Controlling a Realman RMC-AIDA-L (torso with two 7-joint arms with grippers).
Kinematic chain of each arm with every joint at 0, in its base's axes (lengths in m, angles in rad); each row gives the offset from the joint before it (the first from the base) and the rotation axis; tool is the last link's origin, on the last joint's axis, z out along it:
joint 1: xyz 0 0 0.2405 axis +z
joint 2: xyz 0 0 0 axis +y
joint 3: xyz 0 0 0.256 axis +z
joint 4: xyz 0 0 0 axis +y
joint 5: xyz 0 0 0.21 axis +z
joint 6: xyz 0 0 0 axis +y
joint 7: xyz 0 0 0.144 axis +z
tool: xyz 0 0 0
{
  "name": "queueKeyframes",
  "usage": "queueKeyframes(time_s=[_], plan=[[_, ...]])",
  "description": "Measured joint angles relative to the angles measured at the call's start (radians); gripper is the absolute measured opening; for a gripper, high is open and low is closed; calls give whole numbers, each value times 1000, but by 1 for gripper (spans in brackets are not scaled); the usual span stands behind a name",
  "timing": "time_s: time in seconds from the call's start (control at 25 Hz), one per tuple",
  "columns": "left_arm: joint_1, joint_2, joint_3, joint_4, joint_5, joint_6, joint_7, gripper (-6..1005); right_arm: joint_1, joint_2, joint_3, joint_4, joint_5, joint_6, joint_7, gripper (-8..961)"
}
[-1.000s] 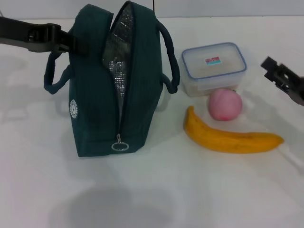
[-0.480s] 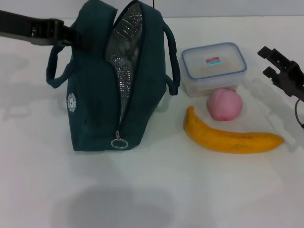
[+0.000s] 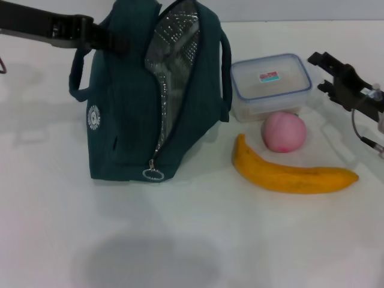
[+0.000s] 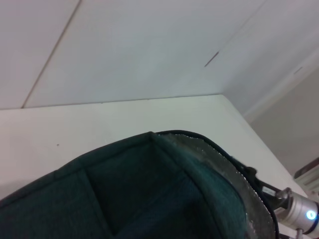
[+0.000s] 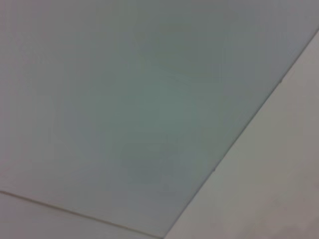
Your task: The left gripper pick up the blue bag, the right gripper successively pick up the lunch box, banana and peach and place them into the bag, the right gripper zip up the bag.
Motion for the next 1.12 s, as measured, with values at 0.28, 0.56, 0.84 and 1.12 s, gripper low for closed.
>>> queueKeyframes(time_s=[0.28,0.56,0.84,1.12], plan=[[-14,-8,1,-1,-15,-2,10,32,41,0,-60,7,-1,31,27,884],[-7,-8,4,-1,-22,-5,12,32,53,0,-64,-4,5,19,31,867],[1,-9,6,0,-23,-4,12,32,52,0,-77,-21,-2,2,22,848],[14,-11,6,0,-34,4,17,32,21,0,-105,-76,4,-7,-63,725]])
